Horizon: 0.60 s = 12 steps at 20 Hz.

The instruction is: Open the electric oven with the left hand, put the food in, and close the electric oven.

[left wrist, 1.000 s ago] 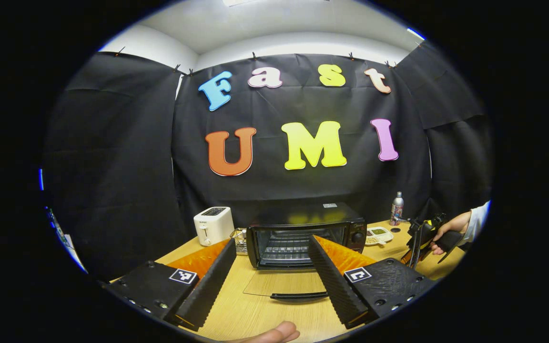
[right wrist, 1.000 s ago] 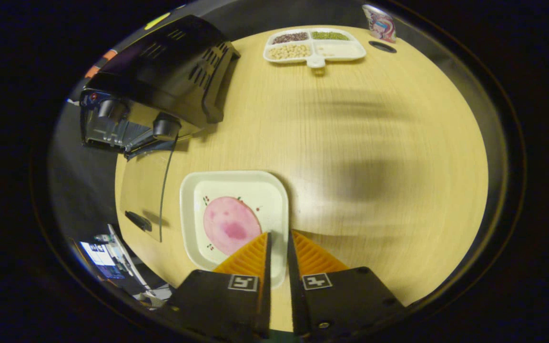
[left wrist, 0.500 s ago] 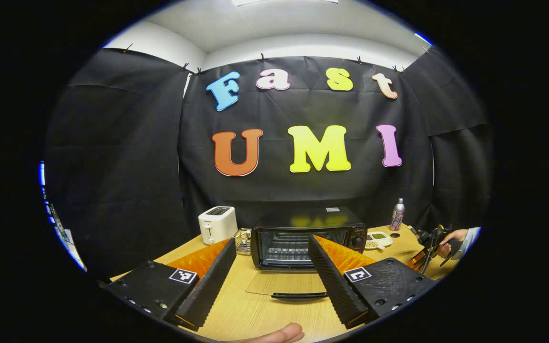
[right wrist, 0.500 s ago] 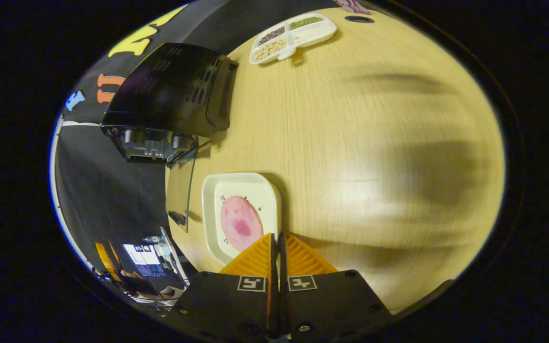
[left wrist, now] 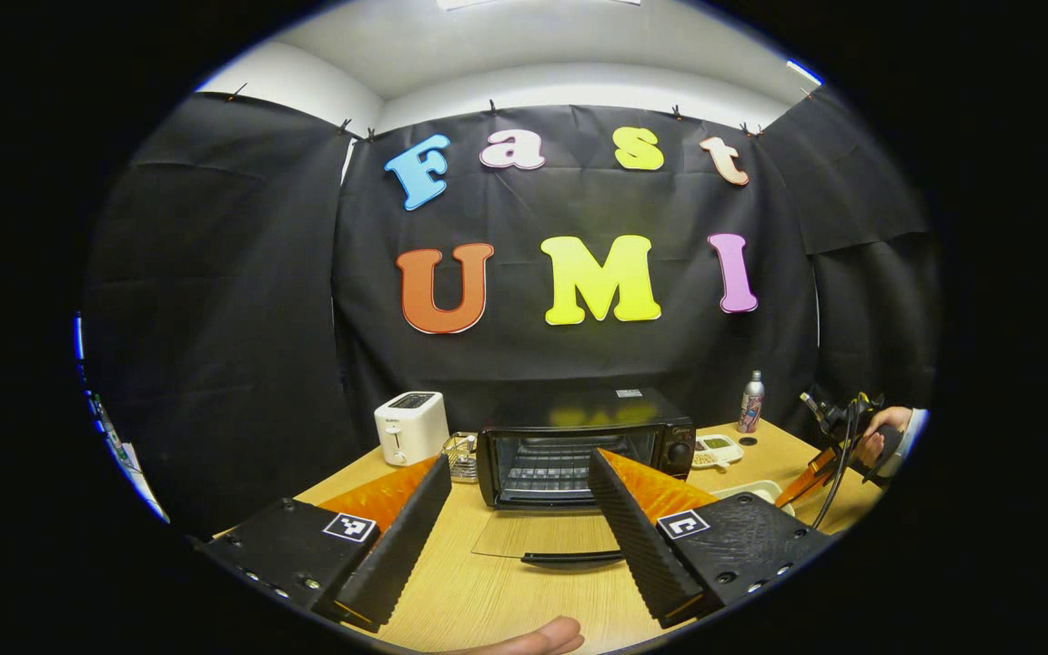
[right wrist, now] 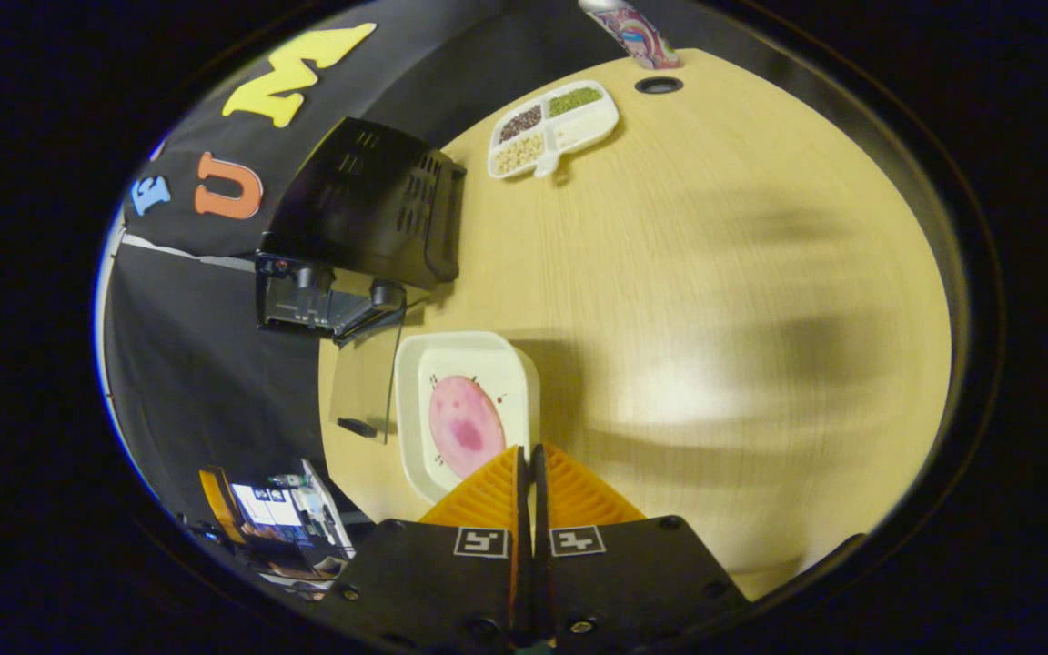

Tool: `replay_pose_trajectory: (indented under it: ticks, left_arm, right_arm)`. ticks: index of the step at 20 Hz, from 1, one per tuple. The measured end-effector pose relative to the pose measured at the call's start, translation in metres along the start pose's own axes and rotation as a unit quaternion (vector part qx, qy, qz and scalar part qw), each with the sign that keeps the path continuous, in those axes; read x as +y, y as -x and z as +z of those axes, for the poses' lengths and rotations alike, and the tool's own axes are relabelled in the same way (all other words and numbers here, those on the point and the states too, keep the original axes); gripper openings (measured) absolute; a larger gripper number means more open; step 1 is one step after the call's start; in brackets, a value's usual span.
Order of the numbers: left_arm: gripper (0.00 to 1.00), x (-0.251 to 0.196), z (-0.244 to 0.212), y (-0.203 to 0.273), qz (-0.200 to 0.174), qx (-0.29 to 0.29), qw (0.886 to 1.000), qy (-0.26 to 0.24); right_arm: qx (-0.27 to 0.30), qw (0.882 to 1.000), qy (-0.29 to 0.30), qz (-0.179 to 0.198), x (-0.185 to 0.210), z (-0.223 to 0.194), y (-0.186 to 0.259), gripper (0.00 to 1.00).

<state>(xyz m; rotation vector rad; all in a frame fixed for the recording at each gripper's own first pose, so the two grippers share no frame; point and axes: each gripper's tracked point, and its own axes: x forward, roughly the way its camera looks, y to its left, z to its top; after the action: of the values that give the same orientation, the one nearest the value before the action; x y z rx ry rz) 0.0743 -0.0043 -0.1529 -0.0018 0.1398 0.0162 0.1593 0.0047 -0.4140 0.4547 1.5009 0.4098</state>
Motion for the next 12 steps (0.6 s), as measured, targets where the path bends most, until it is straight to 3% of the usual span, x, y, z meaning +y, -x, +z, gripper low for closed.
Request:
replay_pose_trajectory:
  ticks: [7,12]
  left_arm:
    - [0.96,0.043,-0.021,0.012,0.010,0.009,1.000,0.018]
    - [0.96,0.079,-0.033,0.023,0.028,0.018,0.999,0.032]
  right_arm:
    - [-0.008,0.999,0.032,0.018,0.092,-0.007,0.000,0.04]
    - [-0.009,0.999,0.030,0.029,0.146,-0.007,-0.027,0.01]
